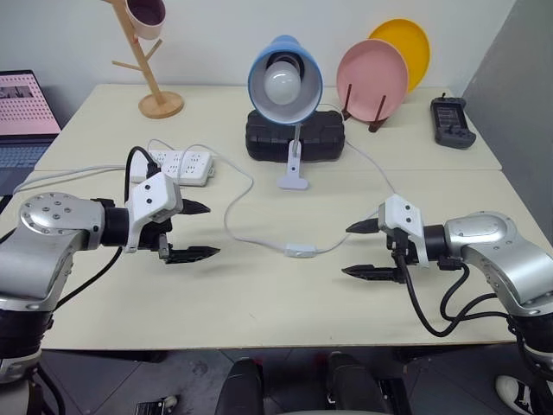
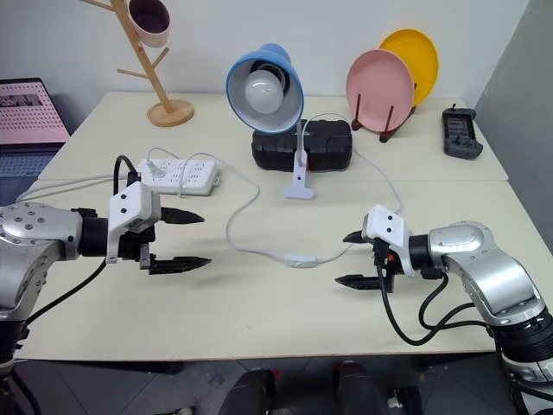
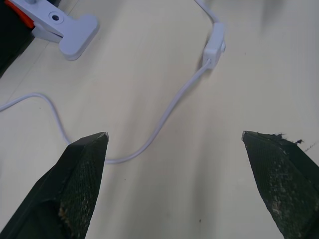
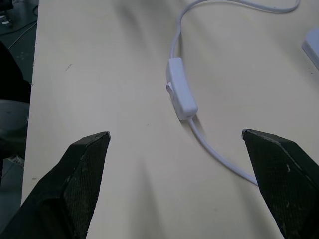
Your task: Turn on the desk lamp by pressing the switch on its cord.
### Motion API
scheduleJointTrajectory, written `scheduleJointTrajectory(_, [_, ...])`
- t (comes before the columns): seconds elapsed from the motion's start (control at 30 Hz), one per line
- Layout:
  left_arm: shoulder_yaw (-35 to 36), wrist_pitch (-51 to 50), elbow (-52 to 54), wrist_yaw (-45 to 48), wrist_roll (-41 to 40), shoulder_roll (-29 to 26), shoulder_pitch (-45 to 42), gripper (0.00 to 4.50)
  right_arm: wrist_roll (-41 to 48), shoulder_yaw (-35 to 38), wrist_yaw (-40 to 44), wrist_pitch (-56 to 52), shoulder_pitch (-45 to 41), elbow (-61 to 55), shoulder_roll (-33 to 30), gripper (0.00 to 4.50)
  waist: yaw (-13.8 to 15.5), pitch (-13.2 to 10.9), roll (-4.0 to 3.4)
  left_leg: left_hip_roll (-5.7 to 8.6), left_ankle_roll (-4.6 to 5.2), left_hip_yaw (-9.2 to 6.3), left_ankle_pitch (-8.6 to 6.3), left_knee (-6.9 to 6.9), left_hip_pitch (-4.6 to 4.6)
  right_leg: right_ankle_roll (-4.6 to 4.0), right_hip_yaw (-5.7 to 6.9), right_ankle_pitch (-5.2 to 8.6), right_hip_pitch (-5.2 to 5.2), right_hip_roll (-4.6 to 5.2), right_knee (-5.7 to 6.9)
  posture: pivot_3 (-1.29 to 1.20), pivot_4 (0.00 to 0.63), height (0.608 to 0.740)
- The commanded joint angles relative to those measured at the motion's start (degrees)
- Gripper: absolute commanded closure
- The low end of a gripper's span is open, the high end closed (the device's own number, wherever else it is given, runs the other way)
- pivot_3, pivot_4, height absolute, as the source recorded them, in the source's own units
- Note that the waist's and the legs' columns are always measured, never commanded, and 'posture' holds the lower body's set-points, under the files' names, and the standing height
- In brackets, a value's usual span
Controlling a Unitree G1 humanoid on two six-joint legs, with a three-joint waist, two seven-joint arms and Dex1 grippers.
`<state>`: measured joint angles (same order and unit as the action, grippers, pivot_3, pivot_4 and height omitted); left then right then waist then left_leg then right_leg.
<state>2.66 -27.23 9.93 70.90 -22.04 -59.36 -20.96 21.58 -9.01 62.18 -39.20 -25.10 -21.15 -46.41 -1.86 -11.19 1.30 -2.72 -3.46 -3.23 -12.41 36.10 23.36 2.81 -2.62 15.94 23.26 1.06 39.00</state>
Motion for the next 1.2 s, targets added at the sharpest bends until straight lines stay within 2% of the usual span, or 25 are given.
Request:
scheduleJointTrajectory(0.03, [0.0,0.7,0.6,0.9,0.2,-0.6,-0.7,0.00,1.0,2.0,-0.6,0.3,0.3,-2.2,-0.6,0.05,0.0,0.0,0.00,0.00,0.00,0.00,0.00,0.00,0.00,0.00,0.00,0.00,0.00,0.00,0.00,0.00,0.150,0.740])
scheduleJointTrajectory(0.3, [-0.4,-1.4,0.3,1.9,-1.0,-0.6,-1.5,0.00,1.2,2.3,-1.1,0.3,1.0,-2.3,-0.8,0.05,0.0,0.0,0.00,0.00,0.00,-0.01,0.00,0.01,-0.01,0.00,0.00,0.00,0.00,0.00,0.01,0.00,0.150,0.740])
scheduleJointTrajectory(0.43, [-3.6,-1.3,-1.6,3.3,0.6,0.0,-4.0,0.00,1.4,2.4,-1.4,0.1,1.0,-1.9,-0.5,0.05,0.0,0.0,0.00,0.00,0.00,-0.01,0.00,0.01,0.00,0.01,0.01,0.00,0.00,0.00,0.01,0.00,0.150,0.740])
scheduleJointTrajectory(0.53, [-8.4,-1.2,-4.7,1.9,3.1,4.0,-7.8,0.00,1.5,1.8,-2.9,-0.6,1.8,-2.0,1.1,0.05,0.0,0.0,-0.01,0.01,0.00,0.00,0.00,0.01,0.00,0.01,0.00,0.00,0.00,0.00,0.01,0.00,0.150,0.740])
scheduleJointTrajectory(0.7, [-16.6,3.5,-11.6,1.5,8.3,14.0,-13.8,0.00,1.5,1.6,-6.0,-2.0,3.9,-3.1,3.5,0.05,0.3,0.0,0.03,0.04,0.00,-0.04,0.00,0.07,0.04,-0.05,0.03,-0.04,-0.05,-0.01,0.02,0.00,0.150,0.740])
scheduleJointTrajectory(0.87, [-20.9,9.3,-20.4,3.4,11.7,20.7,-18.6,0.00,1.5,1.4,-8.7,-3.5,3.9,-4.8,5.0,0.05,-0.1,0.0,0.06,0.05,0.00,-0.05,0.00,0.10,0.09,-0.20,0.01,-0.16,0.01,-0.01,0.03,0.00,0.150,0.740])
scheduleJointTrajectory(1.2, [-23.9,17.8,-30.9,7.3,15.8,26.1,-22.7,0.00,2.4,1.5,-11.4,-5.8,5.2,-7.7,5.8,0.05,0.1,0.0,0.05,0.04,0.00,-0.07,0.00,0.09,0.08,-0.19,0.02,-0.16,0.00,-0.03,0.04,0.00,0.150,0.740])
